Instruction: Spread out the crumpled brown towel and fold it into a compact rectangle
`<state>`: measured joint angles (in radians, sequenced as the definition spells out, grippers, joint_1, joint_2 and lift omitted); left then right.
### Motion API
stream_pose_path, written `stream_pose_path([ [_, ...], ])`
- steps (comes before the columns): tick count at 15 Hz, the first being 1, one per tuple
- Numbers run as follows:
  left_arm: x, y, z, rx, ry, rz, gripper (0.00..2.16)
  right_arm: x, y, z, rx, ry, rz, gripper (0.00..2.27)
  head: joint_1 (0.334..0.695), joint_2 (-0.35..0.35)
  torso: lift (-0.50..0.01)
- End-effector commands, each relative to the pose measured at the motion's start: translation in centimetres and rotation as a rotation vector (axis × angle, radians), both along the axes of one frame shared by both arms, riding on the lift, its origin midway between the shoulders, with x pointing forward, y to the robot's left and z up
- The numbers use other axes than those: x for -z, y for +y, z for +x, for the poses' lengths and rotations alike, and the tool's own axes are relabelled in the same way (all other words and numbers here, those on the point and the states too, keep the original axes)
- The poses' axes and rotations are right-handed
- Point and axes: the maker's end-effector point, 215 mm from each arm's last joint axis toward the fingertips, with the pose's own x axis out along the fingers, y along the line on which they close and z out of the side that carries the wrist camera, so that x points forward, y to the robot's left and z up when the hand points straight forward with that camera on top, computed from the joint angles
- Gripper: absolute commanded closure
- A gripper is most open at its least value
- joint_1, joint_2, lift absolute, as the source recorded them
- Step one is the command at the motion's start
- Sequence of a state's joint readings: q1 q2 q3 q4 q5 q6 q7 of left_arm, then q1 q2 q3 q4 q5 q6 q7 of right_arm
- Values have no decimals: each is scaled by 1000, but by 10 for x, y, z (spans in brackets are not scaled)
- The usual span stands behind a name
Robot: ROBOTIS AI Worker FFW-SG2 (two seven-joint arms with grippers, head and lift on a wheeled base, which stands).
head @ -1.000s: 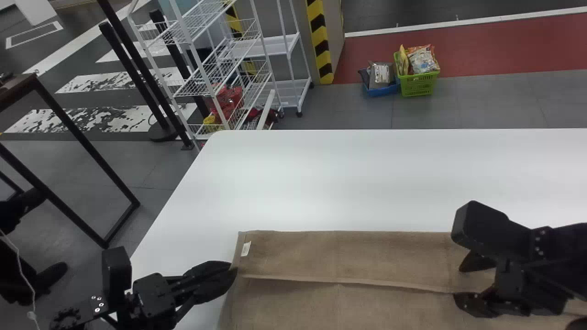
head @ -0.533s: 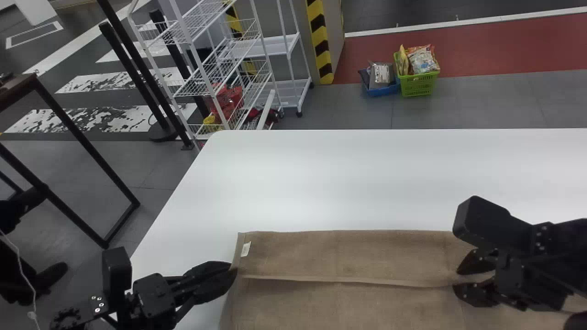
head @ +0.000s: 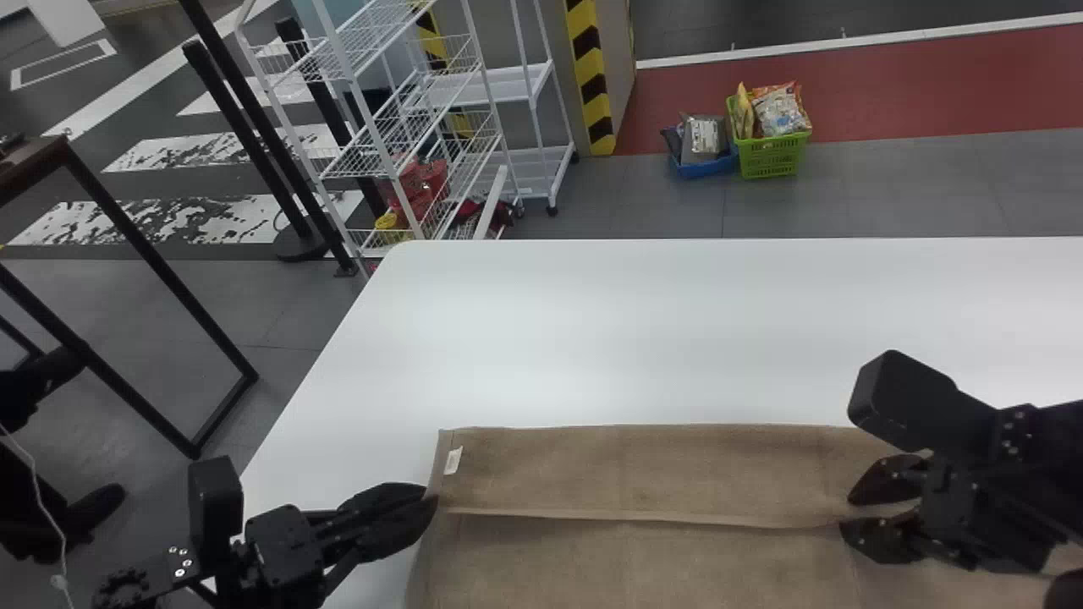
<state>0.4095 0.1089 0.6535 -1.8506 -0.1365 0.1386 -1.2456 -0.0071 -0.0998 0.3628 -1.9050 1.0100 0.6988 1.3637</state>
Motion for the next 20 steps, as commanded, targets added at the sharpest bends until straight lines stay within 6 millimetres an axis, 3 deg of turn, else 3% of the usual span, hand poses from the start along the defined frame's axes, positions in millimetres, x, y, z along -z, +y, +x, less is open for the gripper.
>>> stream_pose_path([
  [1,0,0,0,2,0,0,1001,-1,0,0,3,4,8,819,695,350,-127],
  [4,-1,0,0,4,-2,3,1001,-1,0,0,-2,4,15,829,695,350,-127],
  [6,-1,-1,0,9,-3,3,998,-3,0,2,1,1,16,1160,695,350,-127],
  [7,-1,-1,0,10,-5,4,1001,-4,0,3,2,0,20,1166,695,350,-127],
  [13,-4,-3,0,19,-15,11,1001,-11,-8,5,65,22,67,1160,695,350,-127],
  [15,-4,-4,0,24,-14,8,1001,-10,-7,4,71,28,66,1021,695,350,-127],
  [19,-4,-5,-1,26,-12,6,1001,-11,-5,4,73,30,74,1004,695,350,-127],
  [20,-4,-5,-1,28,-10,4,1001,-10,-6,3,86,39,76,873,695,350,-127],
])
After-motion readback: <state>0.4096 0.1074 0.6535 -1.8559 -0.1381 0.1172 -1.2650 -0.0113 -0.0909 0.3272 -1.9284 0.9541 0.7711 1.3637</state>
